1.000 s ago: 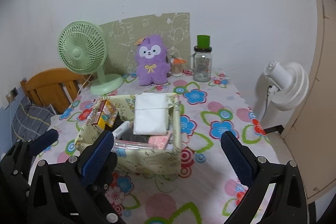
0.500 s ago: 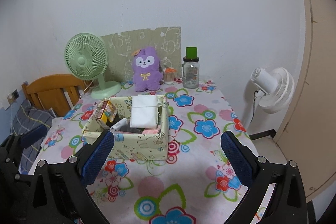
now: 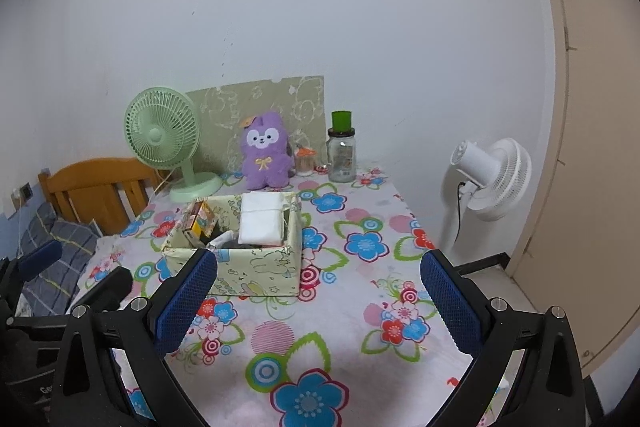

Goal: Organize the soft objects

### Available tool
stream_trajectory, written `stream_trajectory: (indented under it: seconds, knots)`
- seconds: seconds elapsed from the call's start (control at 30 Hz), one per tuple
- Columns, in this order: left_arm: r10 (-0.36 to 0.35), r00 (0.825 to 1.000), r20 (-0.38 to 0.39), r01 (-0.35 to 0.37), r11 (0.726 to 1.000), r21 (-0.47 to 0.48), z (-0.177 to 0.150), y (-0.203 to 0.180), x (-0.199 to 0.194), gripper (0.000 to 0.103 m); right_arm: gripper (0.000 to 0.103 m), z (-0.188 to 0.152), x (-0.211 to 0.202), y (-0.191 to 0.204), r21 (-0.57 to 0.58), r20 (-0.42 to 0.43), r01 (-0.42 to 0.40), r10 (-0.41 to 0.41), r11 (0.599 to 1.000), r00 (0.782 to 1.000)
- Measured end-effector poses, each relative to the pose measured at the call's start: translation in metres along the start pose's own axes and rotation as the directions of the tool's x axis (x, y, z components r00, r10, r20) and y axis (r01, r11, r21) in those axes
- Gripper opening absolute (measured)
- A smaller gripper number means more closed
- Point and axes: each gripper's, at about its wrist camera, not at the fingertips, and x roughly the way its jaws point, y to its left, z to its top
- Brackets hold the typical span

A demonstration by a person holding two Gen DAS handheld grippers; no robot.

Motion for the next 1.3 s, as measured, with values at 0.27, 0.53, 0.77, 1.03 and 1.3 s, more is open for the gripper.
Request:
stream_trajectory:
  seconds: [0.27,0.53,0.77,1.03,1.3]
  knots:
    - [0.001,1.000,0.015,-0.001,1.000,-0.028,-0.002,0.005,-0.012,0.103,0.103,-0.003,-0.011,-0.004,0.006,0.013,0.005,-0.006,1.000,1.000]
    - [-0.012,1.000,0.023,0.012,0.999,-0.030,-0.001,0.005,-0.016,0.103,0.103,-0.004,-0.016,-0.002,0.006,0.026,0.006,-0.006,1.000,1.000]
    - [-0.012,1.000,0.026,0.012,0.999,-0.033,-0.001,0.006,-0.016,0.103,0.103,-0.003,-0.015,-0.001,0.004,0.023,0.001,-0.001,1.000,1.000]
    - [-0.009,1.000,0.026,0.010,0.999,-0.032,-0.001,0.006,-0.016,0.103,0.103,-0.003,-0.013,0.003,-0.002,0.023,-0.001,0.001,1.000,1.000]
    - [-0.013,0.999,0.031,0.014,0.999,-0.039,0.001,0.006,-0.015,0.103,0.103,-0.004,-0.011,0.004,-0.001,0.020,0.002,-0.002,1.000,1.000]
